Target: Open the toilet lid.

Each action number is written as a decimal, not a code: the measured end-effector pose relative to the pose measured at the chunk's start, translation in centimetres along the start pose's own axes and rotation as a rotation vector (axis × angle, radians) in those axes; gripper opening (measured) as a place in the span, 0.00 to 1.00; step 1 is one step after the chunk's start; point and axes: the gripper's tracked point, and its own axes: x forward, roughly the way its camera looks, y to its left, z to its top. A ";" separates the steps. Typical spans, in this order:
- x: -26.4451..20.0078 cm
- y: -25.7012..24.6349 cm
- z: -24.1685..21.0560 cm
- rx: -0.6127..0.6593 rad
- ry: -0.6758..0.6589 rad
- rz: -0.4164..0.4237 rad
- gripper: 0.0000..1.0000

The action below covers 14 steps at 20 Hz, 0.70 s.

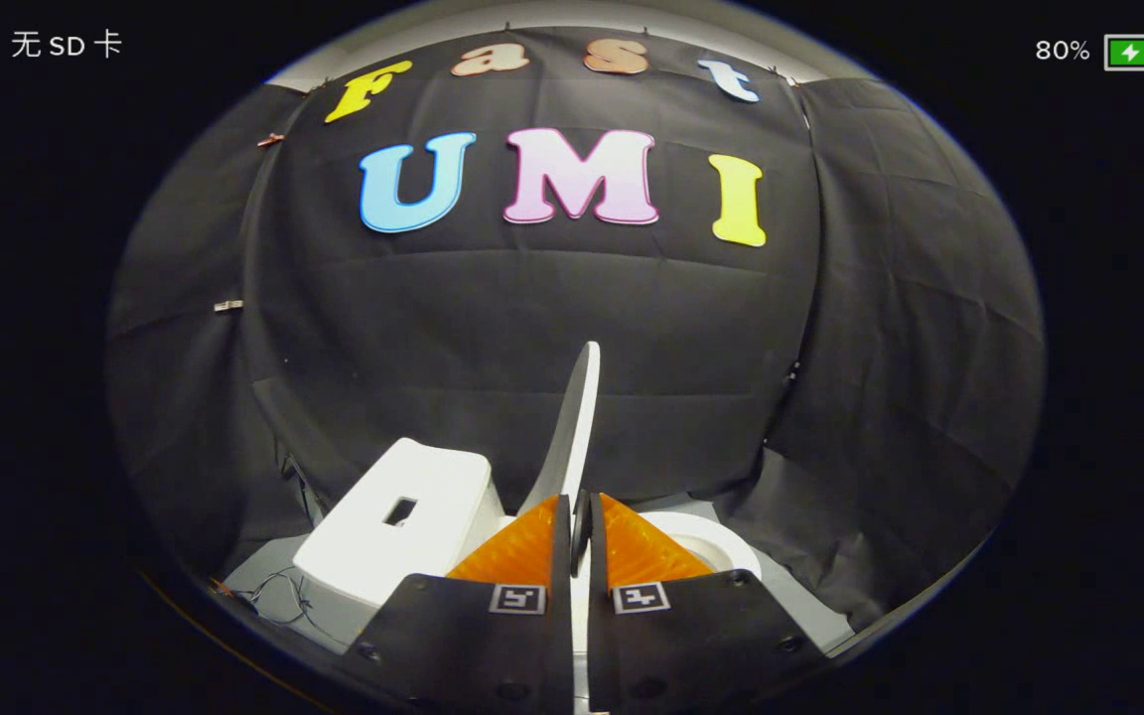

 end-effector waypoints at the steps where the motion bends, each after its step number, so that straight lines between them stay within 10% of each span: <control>1: 0.0 0.9 0.0 -0.010 -0.006 0.009 0.11; 14: -0.2 13.5 -0.7 -0.169 -0.057 0.126 0.11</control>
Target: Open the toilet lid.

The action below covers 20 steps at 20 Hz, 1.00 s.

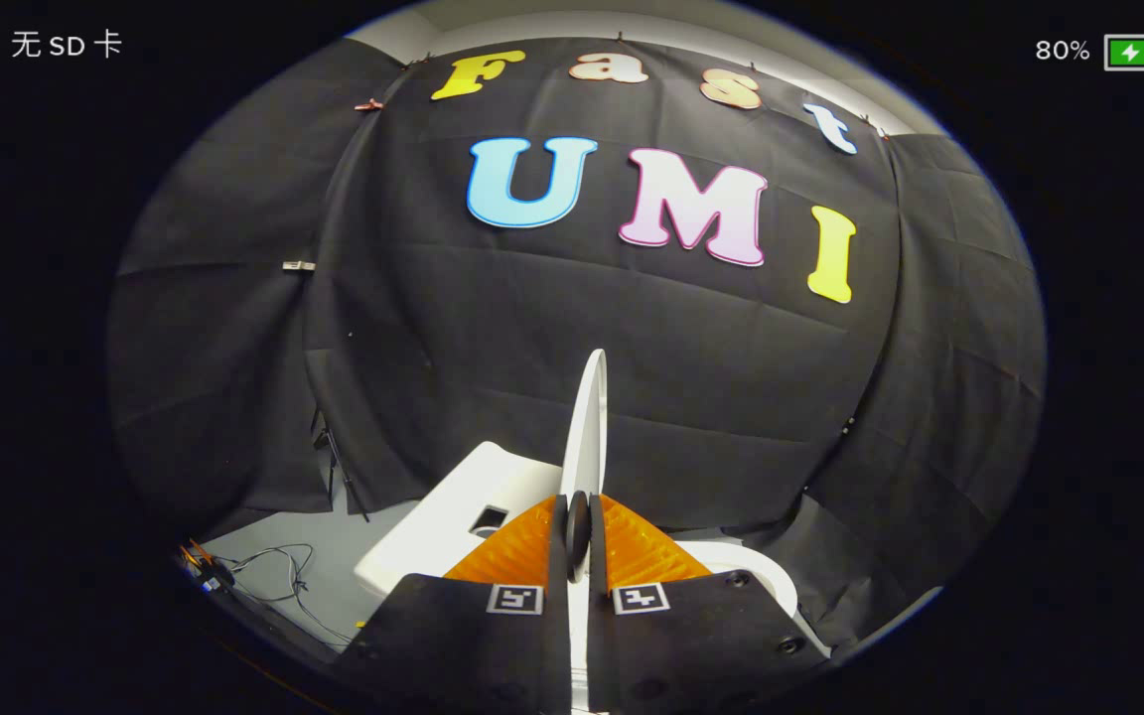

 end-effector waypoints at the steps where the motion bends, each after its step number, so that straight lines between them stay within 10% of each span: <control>1: 0.1 0.9 -0.1 -0.010 0.001 0.011 0.11; 12: 0.5 2.9 -0.5 -0.122 -0.017 -0.042 0.14; 19: -0.1 1.7 -1.8 -0.038 0.013 -0.034 0.99; 20: -0.5 1.1 -1.3 -0.025 -0.001 -0.039 0.99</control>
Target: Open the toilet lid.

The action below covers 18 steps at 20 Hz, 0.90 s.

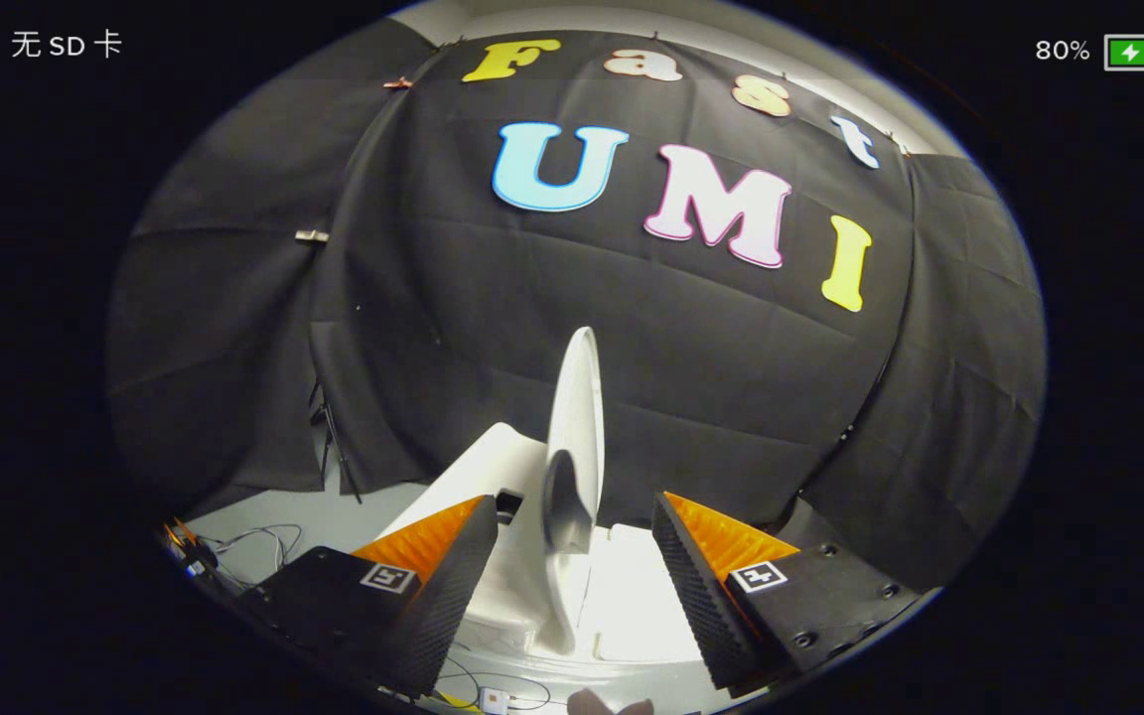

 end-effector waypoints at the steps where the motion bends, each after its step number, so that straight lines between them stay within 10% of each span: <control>1: -0.3 -0.6 0.6 0.012 -0.015 -0.004 0.99; 18: -8.5 -9.1 7.9 0.091 -0.152 -0.012 0.99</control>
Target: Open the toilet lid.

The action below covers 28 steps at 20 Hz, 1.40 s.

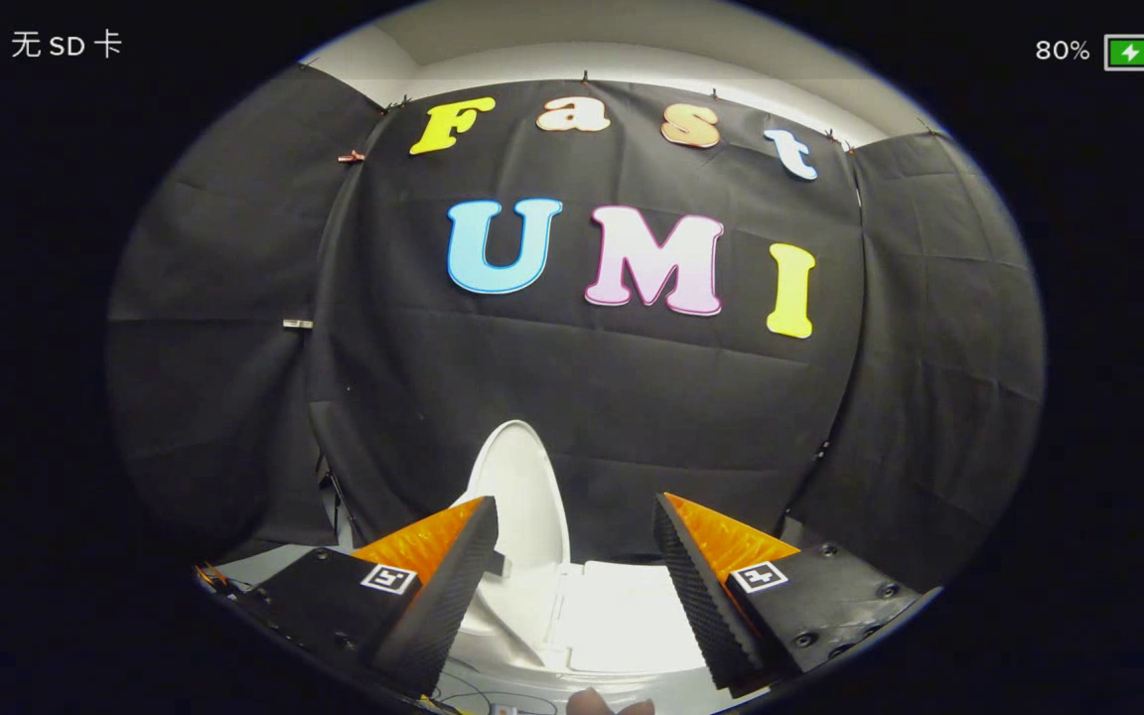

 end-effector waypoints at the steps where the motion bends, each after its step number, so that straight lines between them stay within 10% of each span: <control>1: -0.7 -0.6 0.6 0.004 -0.015 -0.006 0.99; 28: -23.6 -8.2 11.0 0.072 -0.242 -0.077 0.99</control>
